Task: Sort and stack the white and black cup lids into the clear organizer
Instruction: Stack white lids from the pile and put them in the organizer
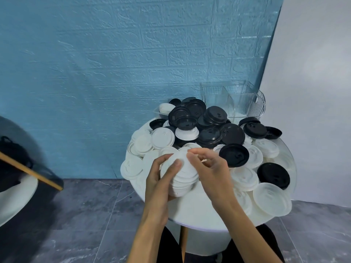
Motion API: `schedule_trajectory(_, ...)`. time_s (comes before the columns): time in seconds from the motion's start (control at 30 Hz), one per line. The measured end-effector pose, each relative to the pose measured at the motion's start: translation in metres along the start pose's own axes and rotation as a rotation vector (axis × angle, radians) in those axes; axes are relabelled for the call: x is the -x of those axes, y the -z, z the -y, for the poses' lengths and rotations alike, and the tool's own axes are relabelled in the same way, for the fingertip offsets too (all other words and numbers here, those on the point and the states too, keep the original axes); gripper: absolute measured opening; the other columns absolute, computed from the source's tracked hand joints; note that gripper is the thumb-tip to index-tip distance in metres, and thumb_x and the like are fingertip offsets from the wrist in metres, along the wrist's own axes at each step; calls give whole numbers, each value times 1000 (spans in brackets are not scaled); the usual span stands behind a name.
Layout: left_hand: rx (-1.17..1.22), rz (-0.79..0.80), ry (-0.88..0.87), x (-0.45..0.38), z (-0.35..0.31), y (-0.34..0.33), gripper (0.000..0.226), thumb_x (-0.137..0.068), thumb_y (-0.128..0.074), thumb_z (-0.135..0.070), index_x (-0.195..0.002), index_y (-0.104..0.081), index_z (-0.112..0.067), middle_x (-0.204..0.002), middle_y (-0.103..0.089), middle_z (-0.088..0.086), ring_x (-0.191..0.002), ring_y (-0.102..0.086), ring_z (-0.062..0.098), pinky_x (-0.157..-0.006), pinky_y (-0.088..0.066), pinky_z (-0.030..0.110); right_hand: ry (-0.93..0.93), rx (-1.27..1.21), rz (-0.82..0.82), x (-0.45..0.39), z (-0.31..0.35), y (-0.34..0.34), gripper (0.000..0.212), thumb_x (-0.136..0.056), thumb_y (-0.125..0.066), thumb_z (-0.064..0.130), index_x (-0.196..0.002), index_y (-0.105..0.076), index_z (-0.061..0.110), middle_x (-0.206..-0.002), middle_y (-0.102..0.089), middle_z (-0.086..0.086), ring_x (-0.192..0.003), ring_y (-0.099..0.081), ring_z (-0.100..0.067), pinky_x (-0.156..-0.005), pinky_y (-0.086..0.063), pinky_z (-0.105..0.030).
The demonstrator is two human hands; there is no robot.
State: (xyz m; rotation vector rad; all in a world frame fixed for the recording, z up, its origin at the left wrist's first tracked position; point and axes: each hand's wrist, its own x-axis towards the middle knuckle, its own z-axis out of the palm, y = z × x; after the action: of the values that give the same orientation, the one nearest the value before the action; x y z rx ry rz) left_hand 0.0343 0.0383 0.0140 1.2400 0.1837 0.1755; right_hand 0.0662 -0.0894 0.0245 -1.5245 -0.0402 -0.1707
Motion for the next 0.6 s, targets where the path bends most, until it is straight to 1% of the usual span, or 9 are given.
schedule_trajectory(0.07,21,5,15,-2,1,3,42,-66,-79,-47,-106,-71,-38,-110,-77,-4,-91,-73,7,-59,-55,25,29,53,31,1,-4,-3,6,-88,-76,30,-92,-77,35,-89,-68,0,-69,-59,-8,-69,-47,-21)
schedule_trajectory(0.1,5,0,9,-4,2,4,39,-68,-74,-44,-106,-71,-39,-108,-77,-5,-90,-73,6,-61,-55,27,45,88,43,1,-5,-4,5,-88,-76,33,-92,-76,36,-91,-66,1,-68,-58,-7,-69,-46,-19)
schedule_trajectory(0.2,-50,-19,-21,-7,3,6,39,-74,-66,-41,-113,-69,-44,-111,-76,-11,-98,-71,7,-75,-54,36,66,173,39,1,-6,-8,7,-86,-76,41,-92,-75,41,-92,-64,7,-68,-57,-6,-65,-43,-11)
schedule_trajectory(0.3,-76,-1,-29,-4,1,3,57,-68,-73,-54,-125,-65,-51,-125,-73,-13,-118,-67,10,-97,-53,43,57,207,33,-2,-5,-10,6,-84,-76,44,-90,-75,45,-93,-64,9,-75,-60,-11,-69,-43,-11)
schedule_trajectory(0.37,-98,-20,-36,-3,1,3,56,-68,-74,-56,-123,-67,-49,-125,-73,-14,-119,-67,11,-103,-51,49,58,204,53,-4,-6,-11,5,-84,-76,43,-89,-76,45,-94,-64,10,-76,-59,-13,-70,-43,-11)
schedule_trajectory(0.43,-106,-59,-47,-3,3,4,39,-76,-76,-46,-115,-71,-45,-116,-76,-13,-107,-71,8,-96,-54,48,63,184,97,-5,-7,-10,5,-87,-75,40,-90,-77,43,-96,-67,10,-75,-60,-9,-71,-44,-13)
schedule_trajectory(0.5,-92,-105,-56,-5,5,7,24,-87,-76,-27,-106,-74,-41,-109,-77,-12,-95,-73,3,-88,-54,43,68,159,157,-8,-7,-9,10,-93,-69,36,-93,-79,38,-94,-70,11,-81,-63,-5,-74,-48,-17)
schedule_trajectory(0.53,-86,-129,-55,-6,6,9,24,-90,-74,-20,-104,-75,-40,-106,-78,-12,-91,-73,2,-87,-53,41,63,145,184,-10,-6,-8,14,-96,-66,35,-93,-79,35,-92,-71,12,-84,-64,-5,-75,-49,-18)
schedule_trajectory(0.6,-59,-173,-44,-7,4,13,25,-89,-74,-16,-101,-76,-38,-101,-78,-13,-85,-71,0,-84,-52,40,53,153,215,-16,-3,-6,21,-101,-59,34,-94,-79,29,-87,-72,14,-82,-65,-2,-74,-50,-19)
